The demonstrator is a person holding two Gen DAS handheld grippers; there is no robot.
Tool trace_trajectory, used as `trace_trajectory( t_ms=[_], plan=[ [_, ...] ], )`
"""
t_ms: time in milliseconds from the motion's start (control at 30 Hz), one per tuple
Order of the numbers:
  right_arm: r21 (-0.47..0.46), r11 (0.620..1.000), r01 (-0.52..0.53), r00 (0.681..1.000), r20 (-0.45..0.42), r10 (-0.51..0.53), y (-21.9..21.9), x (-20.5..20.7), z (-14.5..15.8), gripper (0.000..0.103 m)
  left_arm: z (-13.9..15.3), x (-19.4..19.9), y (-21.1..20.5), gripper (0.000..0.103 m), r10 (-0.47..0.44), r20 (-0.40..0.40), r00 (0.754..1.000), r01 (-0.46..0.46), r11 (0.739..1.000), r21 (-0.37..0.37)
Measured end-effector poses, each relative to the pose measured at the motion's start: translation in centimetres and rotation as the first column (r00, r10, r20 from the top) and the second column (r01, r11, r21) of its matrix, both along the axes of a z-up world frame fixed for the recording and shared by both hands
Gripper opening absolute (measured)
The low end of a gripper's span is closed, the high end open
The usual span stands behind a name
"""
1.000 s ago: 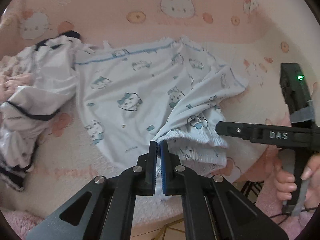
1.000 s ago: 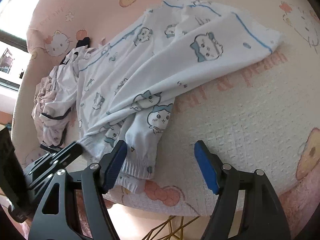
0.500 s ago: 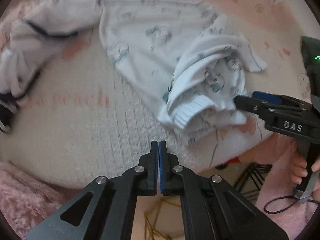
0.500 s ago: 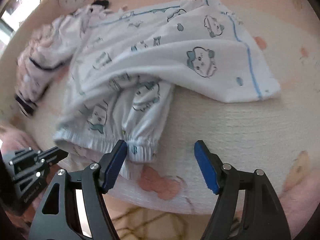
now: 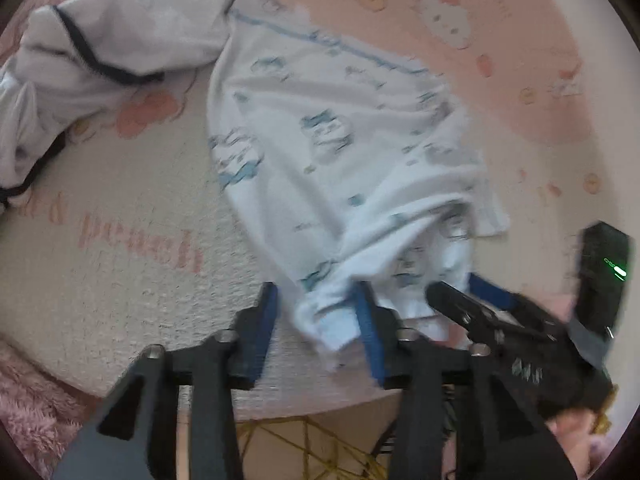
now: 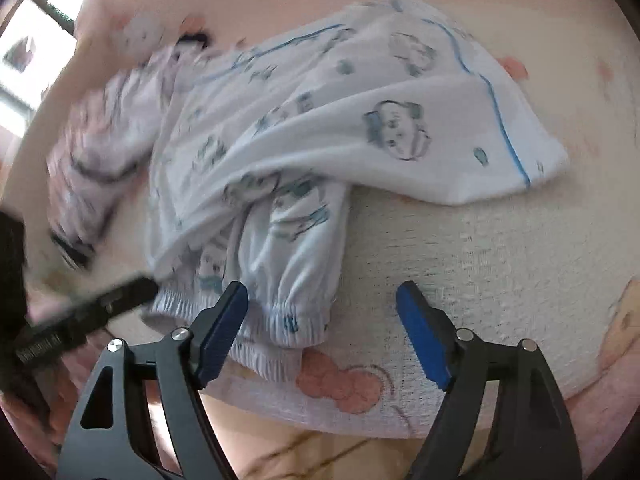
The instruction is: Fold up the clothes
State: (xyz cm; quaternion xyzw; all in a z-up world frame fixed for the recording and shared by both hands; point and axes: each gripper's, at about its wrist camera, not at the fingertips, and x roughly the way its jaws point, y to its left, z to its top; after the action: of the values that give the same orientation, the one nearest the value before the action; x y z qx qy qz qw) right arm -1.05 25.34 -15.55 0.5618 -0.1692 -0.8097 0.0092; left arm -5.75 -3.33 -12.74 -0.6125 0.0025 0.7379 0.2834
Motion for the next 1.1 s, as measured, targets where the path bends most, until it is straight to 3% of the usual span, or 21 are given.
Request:
trace_trajectory(
  t_ms=[100,200,300,400,467,533,600,667,700,733,800,867,967,1033,1100],
  plan=[
    [0.119,0.99,-0.072,0.997,0.007,0.072,-1.5,0.1,-0.2,0.077,-0.4,0.5,-0.4,0.044,-0.01,-0.002,1.0,0.01,1.0,-0.024],
    [0.08,0.996,-0.05,0.999,0.022,0.048,-0.4,0.2,-0.1,0.071,0.0,0.7,-1.5,0.044,0.017,-0.003,1.0,-0.017,0.999,-0.028],
    [0.001,1.0,0.003,1.0,0.02,-0.003,1.0,0.6,0.2,0.07,0.3,0.7,-3.0,0.043,0.058,0.048,0.997,-0.063,0.993,0.102],
    [-0.171,0.982,0.075,0.997,0.006,-0.075,2.8,0.4,0.1,0.07,1.0,0.4,-3.9,0.042,0.081,0.112,0.99,-0.11,0.954,0.28],
    [-0.27,0.953,0.137,0.99,0.011,-0.139,4.2,0.5,-0.2,0.07,1.6,-0.1,-3.7,0.042,0.083,0.109,0.991,-0.114,0.937,0.329],
    [-0.336,0.924,0.182,0.983,0.033,-0.181,5.0,0.7,-0.8,0.07,1.5,-0.3,-3.1,0.042,0.073,0.099,0.992,-0.101,0.945,0.31],
    [-0.341,0.923,0.181,0.983,0.037,-0.179,5.1,0.6,-0.9,0.069,1.2,-0.4,-2.7,0.042,0.063,0.1,0.993,-0.089,0.954,0.286],
    [-0.28,0.948,0.15,0.989,0.027,-0.148,4.5,0.5,-0.6,0.063,0.5,-0.2,-2.7,0.042,0.067,0.12,0.991,-0.097,0.957,0.273],
    [-0.243,0.961,0.135,0.991,0.023,-0.133,4.1,0.4,-0.5,0.052,0.3,0.0,-2.8,0.042,0.069,0.127,0.989,-0.101,0.958,0.268],
    [-0.203,0.972,0.122,0.993,0.015,-0.121,3.8,0.5,-0.3,0.047,0.0,-0.1,-2.7,0.042,0.077,0.119,0.99,-0.104,0.965,0.241],
    [-0.143,0.985,0.098,0.995,0.005,-0.098,3.2,0.6,0.0,0.047,-0.5,-0.3,-2.4,0.042,0.093,0.1,0.991,-0.11,0.977,0.184],
    [-0.106,0.991,0.077,0.997,0.001,-0.077,2.8,0.7,0.2,0.047,-0.4,0.0,-2.6,0.042,0.133,0.046,0.99,-0.136,0.988,0.07],
    [-0.075,0.996,0.051,0.999,-0.006,-0.052,2.0,0.5,0.2,0.051,-0.6,0.4,-2.2,0.044,0.107,0.052,0.993,-0.111,0.991,0.072],
    [-0.086,0.996,0.04,0.999,-0.021,-0.042,1.5,0.2,-0.1,0.075,-0.8,0.6,-2.0,0.044,0.09,0.057,0.994,-0.094,0.993,0.074],
    [-0.058,0.998,0.029,0.999,-0.036,-0.031,0.3,-0.4,-0.2,0.08,-0.8,0.9,-1.3,0.044,0.071,0.041,0.997,-0.074,0.995,0.068]
  ],
)
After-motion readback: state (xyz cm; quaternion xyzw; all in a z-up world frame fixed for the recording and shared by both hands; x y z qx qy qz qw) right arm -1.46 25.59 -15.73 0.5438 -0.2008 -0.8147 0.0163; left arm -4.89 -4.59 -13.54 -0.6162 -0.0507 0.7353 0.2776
